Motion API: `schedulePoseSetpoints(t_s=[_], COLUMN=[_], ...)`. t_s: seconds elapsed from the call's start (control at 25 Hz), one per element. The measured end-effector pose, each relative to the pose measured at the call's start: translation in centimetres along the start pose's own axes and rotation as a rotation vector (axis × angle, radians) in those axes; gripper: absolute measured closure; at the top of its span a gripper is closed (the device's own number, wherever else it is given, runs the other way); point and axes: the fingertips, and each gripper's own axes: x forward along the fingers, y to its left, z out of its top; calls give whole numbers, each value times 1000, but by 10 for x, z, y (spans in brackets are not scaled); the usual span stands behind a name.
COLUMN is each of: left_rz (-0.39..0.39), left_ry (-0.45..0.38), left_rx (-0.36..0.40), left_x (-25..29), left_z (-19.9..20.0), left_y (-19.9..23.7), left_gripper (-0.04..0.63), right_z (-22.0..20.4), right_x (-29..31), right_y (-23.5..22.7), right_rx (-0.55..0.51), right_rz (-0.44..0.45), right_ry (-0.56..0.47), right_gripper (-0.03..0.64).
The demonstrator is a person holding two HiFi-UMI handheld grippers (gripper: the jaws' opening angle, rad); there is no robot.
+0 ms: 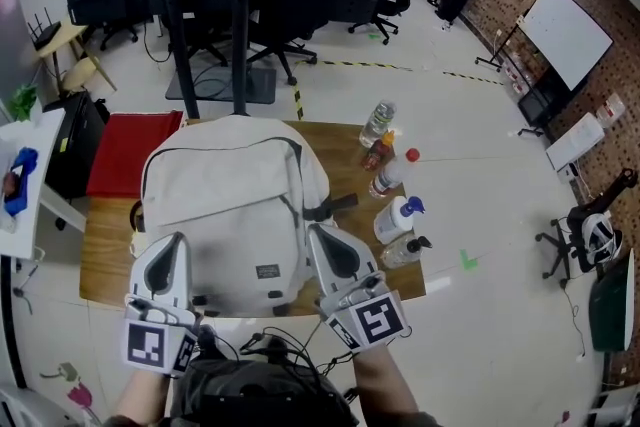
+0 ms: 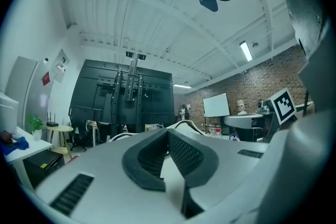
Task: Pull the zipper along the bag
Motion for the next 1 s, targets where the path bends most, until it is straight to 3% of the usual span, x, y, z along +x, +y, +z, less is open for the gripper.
schedulePoseSetpoints(t_s=[0.24,0.48,0.8,1.0], left_rz=[-26,-22,-11,1], left_ry=[35,65,79,79], left_rx=[-36,-46,-55,-51], left_x=[16,19,13,10], left_z=[-11,-29,-32,-33], left_y=[-55,-88,-107,-110], left_gripper=[578,577,577,577], right_z=[-10,-26,-38,-29], right_x=[-22,-37,-53,-56], right_y=[-14,2,5,1], right_rx=[43,47,80,137], right_rz=[49,127,161,171], right_ry=[19,65,112,88], right_gripper=[598,598,598,600])
